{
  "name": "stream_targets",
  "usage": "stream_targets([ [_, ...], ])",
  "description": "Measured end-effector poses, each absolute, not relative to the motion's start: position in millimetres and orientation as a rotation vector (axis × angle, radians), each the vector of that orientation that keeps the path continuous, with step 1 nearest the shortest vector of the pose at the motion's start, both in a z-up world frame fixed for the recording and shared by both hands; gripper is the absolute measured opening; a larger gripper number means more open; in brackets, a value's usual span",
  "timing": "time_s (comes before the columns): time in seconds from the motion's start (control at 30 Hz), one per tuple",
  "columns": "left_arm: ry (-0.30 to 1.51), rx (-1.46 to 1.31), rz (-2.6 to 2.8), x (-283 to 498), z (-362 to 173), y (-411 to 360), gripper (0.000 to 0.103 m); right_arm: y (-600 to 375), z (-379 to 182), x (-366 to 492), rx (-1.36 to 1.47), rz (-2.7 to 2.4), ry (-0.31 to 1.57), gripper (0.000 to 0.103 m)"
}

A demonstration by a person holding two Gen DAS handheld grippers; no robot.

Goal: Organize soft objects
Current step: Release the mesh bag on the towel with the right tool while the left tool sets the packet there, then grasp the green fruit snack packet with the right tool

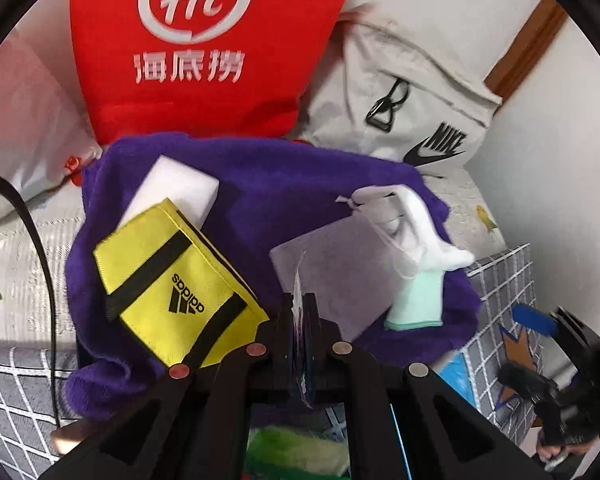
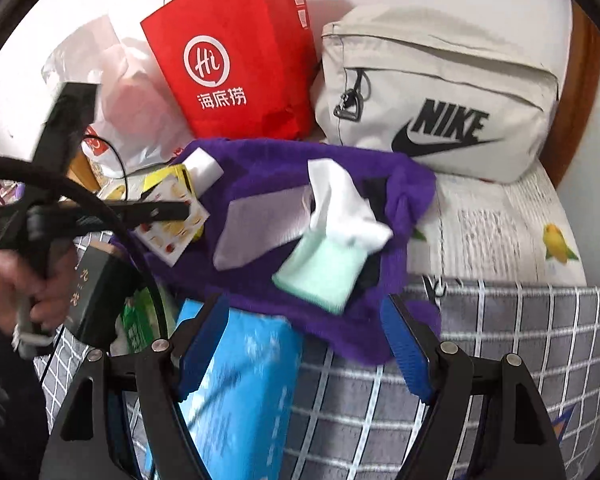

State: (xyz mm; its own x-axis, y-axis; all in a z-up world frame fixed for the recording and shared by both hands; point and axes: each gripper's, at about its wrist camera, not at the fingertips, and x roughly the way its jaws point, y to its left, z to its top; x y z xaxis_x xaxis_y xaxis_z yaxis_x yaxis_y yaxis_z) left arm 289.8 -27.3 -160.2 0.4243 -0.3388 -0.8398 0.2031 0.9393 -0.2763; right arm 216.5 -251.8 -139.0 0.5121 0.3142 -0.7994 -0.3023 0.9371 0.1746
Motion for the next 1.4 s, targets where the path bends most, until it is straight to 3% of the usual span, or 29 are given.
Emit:
stream_targets([
  [0.2, 1.131, -0.15, -0.337, 300.2, -181.0, -30.3, 0.009, -261.5, -144.3, 204.1, 0.04, 0.348, 0.984, 0.078],
  [0.27, 1.156, -0.138, -0.317, 303.7, -184.8, -31.1, 0.021, -263.0, -145.9, 201.3, 0.064, 0.352, 0.989, 0.078],
  [0.37, 1.166, -0.169, -0.333, 305.0, -183.4, -30.3, 0.049, -262.6, -147.5, 197.2, 0.082, 0.357, 0.995, 0.078],
  [0.4, 1.159, -0.17, -0.326, 303.7, -180.4, -29.8, 0.064, -261.7, -147.9, 195.5, 0.08, 0.357, 0.999, 0.078],
  [0.43, 1.149, -0.165, -0.321, 302.6, -177.4, -29.5, 0.069, -261.3, -147.7, 194.6, 0.079, 0.359, 1.0, 0.078],
  [0.93, 1.016, -0.134, -0.19, 233.2, -127.9, 30.2, 0.069, -204.0, -134.5, 150.4, 0.008, 0.507, 0.982, 0.078],
  [1.4, 0.978, -0.291, -0.047, 134.5, -142.4, 112.1, 0.069, -87.5, -173.1, 136.9, -0.318, 0.641, 1.006, 0.076],
])
